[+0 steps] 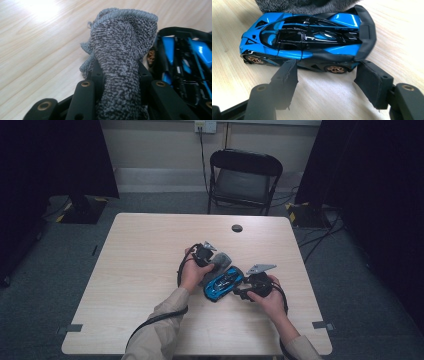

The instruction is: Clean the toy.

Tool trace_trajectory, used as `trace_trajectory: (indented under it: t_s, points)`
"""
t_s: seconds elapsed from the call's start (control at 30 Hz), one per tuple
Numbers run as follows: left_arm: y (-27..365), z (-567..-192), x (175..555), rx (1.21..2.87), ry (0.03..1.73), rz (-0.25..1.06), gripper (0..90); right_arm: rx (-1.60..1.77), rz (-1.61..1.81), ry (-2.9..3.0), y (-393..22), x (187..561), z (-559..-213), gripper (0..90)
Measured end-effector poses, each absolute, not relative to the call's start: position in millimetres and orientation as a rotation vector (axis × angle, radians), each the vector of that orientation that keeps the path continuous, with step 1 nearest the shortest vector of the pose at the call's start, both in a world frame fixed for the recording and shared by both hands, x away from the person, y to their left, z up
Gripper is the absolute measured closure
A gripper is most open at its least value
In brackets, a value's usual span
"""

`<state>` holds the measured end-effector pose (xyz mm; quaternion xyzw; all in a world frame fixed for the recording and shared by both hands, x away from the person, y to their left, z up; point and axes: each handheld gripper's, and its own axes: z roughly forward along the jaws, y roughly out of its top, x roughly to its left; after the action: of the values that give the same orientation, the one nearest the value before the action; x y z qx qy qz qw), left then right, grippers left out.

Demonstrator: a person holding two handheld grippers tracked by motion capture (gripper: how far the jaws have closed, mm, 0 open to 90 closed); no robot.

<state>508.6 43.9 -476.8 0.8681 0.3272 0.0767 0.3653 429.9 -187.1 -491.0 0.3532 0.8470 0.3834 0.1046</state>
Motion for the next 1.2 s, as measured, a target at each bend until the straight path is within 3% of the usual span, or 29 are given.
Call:
trace_trajectory:
  t_s: [0.17,0.4,0.6,0.9,1.2]
  points:
    - [45,-474,503,2.208,0.822,0.126,68.7,1.072,1.166,2.477,-184,430,-490,31.5]
    - [49,-474,496,2.216,0.83,0.154,68.6,1.089,1.154,2.451,-182,428,-483,31.7]
    - [48,-474,493,2.223,0.826,0.17,68.6,1.106,1.121,2.405,-187,433,-473,37.1]
    - [49,-474,491,2.24,0.807,0.189,68.6,1.103,1.107,2.388,-186,444,-471,55.1]
    - [62,-473,480,2.266,0.794,0.191,68.9,1.108,1.098,2.37,-177,448,-474,66.5]
